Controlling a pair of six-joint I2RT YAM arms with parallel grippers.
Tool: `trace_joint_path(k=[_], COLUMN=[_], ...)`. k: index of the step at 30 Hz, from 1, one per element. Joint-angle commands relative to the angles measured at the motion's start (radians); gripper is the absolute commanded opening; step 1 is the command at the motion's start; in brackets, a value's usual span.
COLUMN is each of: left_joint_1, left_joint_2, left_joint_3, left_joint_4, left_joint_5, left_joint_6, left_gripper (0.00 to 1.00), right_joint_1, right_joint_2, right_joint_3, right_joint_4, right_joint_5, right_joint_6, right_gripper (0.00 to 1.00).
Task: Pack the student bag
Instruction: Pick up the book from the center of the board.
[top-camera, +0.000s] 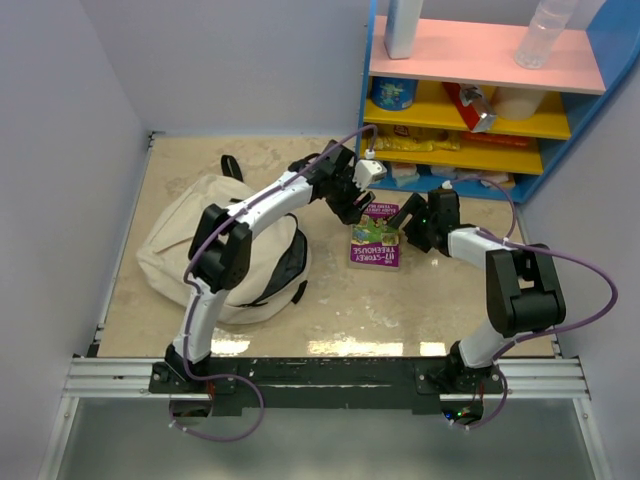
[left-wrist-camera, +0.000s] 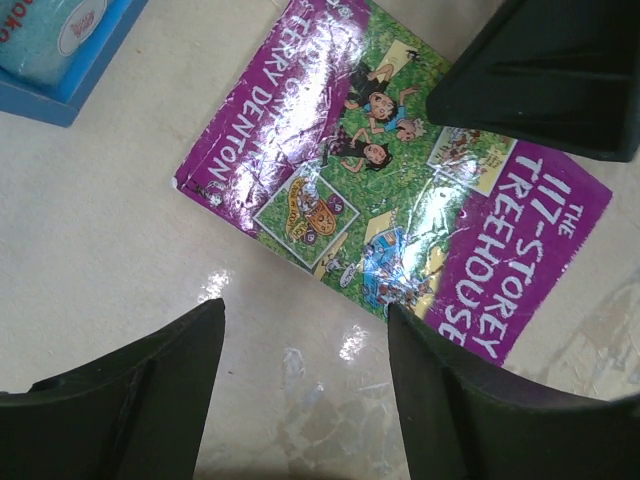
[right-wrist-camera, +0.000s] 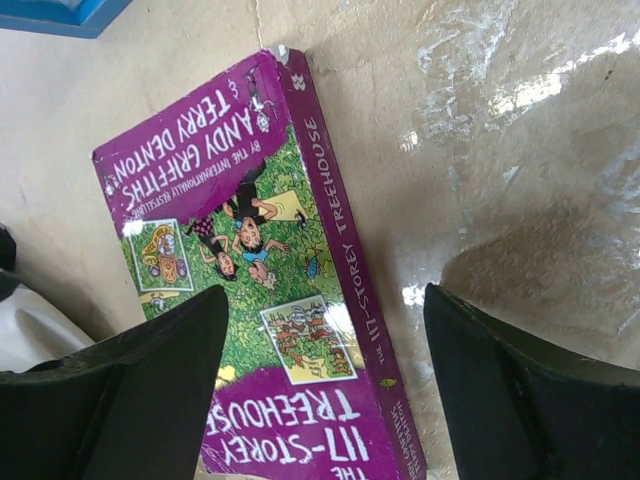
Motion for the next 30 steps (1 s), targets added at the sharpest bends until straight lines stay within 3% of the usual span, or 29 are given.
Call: trace_joint_path(k=[1, 13, 19, 25, 30], left_joint_1=[-0.006, -0.006, -0.006, -0.008, -0.009], left_joint_2=[0.037, 0.090, 0.122, 0.134, 0.136], left_joint_3=[0.050, -0.061, -0.099, -0.107, -0.125], left_joint_4=[0.000, 0.020, 0.054, 0.078, 0.089], left_joint_5=[-0.039, 0.045, 0.086, 0.087, 0.091], left_joint_6=[-0.083, -0.146, -0.143, -0.138, -0.128], left_gripper=[0.70, 0.64, 0.49, 0.45, 0.44], right_joint_1=[-0.005, -0.008, -0.008, -0.008, 0.000], right_joint_2=[-0.019, 0.001, 0.001, 0.037, 0.080], right_joint_3=[-0.019, -0.040, -0.048, -0.043, -0.077], right_joint_4=[0.068, 0.122, 0.123, 0.120, 0.213], right_joint_5=[-0.037, -0.068, -0.046, -0.049, -0.153], right_joint_6=[0.037, 0.066, 0.057, 0.035, 0.061], right_gripper=[0.81, 0.80, 0.79, 0.79, 0.77])
